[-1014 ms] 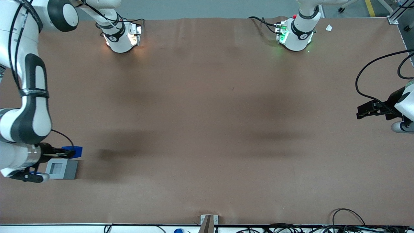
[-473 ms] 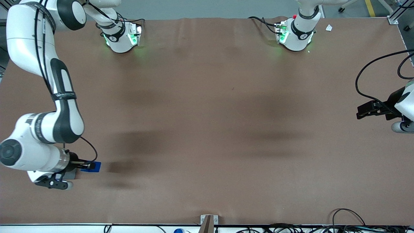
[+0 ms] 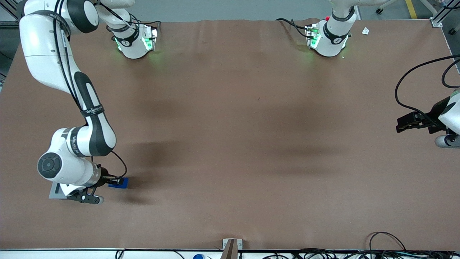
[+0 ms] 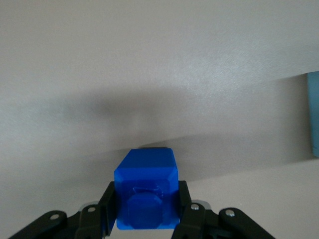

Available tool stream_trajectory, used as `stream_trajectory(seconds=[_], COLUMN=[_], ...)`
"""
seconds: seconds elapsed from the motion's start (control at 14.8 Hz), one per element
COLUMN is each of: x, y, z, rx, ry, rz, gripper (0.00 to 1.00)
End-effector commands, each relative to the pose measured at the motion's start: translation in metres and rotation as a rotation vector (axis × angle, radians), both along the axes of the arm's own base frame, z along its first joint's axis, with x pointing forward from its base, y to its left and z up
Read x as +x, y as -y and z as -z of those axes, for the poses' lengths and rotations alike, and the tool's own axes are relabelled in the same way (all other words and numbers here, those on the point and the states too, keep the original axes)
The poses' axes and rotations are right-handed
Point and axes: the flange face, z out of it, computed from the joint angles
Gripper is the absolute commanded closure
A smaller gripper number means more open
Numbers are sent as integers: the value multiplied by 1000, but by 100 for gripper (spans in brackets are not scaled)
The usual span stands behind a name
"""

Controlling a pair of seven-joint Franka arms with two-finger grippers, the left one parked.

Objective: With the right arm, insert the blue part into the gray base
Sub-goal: 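Lower the blue block onto the table beside the base and open the gripper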

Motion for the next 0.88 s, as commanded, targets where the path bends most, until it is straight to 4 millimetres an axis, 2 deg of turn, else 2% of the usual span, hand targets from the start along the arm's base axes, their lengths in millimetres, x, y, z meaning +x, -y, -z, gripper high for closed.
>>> stream_trajectory(seconds=[0.0,0.34,0.54,0.61,0.68,0.81], x=[-7,-7,-6,-5,-5,-5], y=[7,7,9,8,8,9], z=[-8,-4,-5,-6,-6,-6], rx=[-12,-15,-16,-15,-14,-9], ry=[14,20,25,26,26,26], rz=[-68,-72,-68,-58,-57,-49], gripper=[100,100,96,72,37,0])
